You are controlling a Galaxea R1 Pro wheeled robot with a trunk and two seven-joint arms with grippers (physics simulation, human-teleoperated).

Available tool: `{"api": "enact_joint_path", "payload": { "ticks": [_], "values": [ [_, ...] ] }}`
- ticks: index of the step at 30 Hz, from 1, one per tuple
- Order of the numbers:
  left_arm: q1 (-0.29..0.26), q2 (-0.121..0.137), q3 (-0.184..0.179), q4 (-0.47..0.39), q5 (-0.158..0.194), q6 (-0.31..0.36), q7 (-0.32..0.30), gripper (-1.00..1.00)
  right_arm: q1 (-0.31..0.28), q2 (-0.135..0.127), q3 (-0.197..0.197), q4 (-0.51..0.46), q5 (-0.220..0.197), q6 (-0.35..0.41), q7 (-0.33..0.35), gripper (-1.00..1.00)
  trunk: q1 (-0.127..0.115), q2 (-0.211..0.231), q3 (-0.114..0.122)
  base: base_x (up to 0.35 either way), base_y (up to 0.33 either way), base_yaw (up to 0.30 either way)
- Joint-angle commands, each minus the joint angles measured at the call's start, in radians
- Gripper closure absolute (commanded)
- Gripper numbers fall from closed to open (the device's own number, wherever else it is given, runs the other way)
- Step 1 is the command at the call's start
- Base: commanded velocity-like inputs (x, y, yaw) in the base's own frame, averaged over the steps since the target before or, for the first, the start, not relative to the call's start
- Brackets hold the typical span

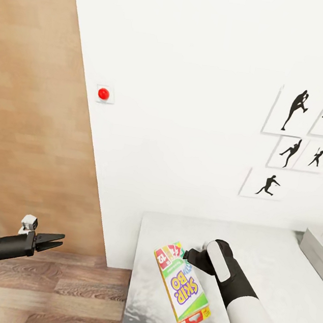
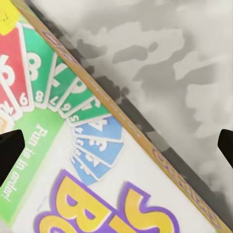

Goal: Put all the toys in the child's room - the three board games (two on the bed and one on the table), the two jigsaw puzzles on the table, and the tennis ball on the table - inside the toy box on the table in the child's room.

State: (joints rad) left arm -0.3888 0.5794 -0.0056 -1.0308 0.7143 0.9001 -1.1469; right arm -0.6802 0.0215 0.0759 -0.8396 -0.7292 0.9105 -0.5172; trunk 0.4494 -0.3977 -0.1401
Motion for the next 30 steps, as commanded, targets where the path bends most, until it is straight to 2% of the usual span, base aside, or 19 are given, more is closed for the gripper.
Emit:
{"api": "enact_joint_path", "payload": {
  "ticks": [1,12,30],
  "values": [
    [-0.001,0.0,-0.001,0.0,0.004,0.006,-0.001,-1.0,-0.001,0.0,0.002,-0.001,-0.01,0.001,-0.01,-1.0,0.001,-0.002,-0.004,0.0,0.0,0.0],
    [-0.001,0.0,-0.001,0.0,0.004,0.006,-0.001,-1.0,-0.001,0.0,0.002,-0.001,-0.01,0.001,-0.01,-1.0,0.001,-0.002,-0.021,0.0,0.0,0.0],
    [-0.001,0.0,-0.001,0.0,0.004,0.006,-0.002,-1.0,-0.001,-0.001,0.002,-0.001,-0.01,0.001,-0.009,-1.0,0.001,-0.002,-0.027,0.0,0.0,0.0]
  ]
}}
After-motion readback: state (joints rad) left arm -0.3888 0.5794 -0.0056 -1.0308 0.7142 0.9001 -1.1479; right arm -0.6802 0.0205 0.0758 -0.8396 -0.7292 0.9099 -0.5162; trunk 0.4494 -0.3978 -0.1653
